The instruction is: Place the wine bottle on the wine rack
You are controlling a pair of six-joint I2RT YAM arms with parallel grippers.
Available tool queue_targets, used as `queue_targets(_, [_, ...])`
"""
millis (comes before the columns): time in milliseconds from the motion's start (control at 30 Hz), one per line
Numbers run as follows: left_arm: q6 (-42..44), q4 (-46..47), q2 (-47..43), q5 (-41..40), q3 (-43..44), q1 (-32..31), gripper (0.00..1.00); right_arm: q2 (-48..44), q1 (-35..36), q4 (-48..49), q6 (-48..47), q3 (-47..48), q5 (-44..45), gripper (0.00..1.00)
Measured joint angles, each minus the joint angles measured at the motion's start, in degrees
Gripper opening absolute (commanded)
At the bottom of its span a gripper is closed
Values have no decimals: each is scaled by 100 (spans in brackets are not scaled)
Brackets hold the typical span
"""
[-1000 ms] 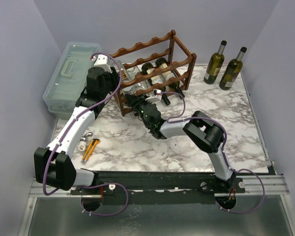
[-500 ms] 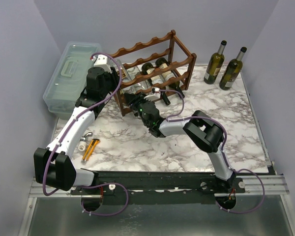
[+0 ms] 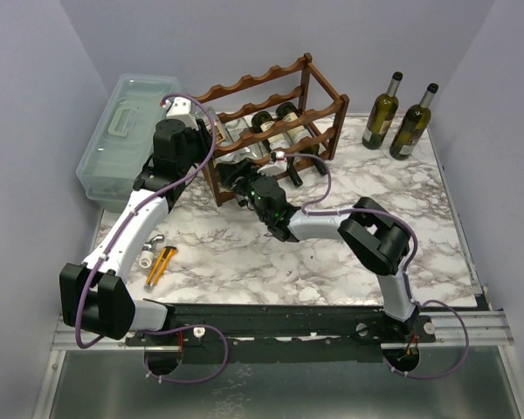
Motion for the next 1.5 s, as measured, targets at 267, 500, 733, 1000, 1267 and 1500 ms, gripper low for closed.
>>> queue_targets(267, [13, -4, -4, 2, 0, 0, 39, -356, -13, -1008, -20, 0, -9, 90])
queue_targets(500, [37, -17, -15, 0, 0, 0, 63, -855, -28, -2017, -651, -68, -83, 95])
queue_targets(733, [66, -251, -94, 20, 0, 0, 79, -2197, -81, -3571, -2332, -142, -232, 99])
queue_targets(1000, [339, -92, -675, 393, -236, 0, 81, -3589, -1252, -5230, -3252, -350, -568, 100])
queue_targets(1267, [529, 960, -1526, 1432, -719, -96, 81, -3978, -3305, -5993, -2975, -203, -1252, 100])
queue_targets(1500, [531, 1252, -1261, 1971, -750, -251, 80, -2909, -4468, -6177, -2420, 957, -1381, 100])
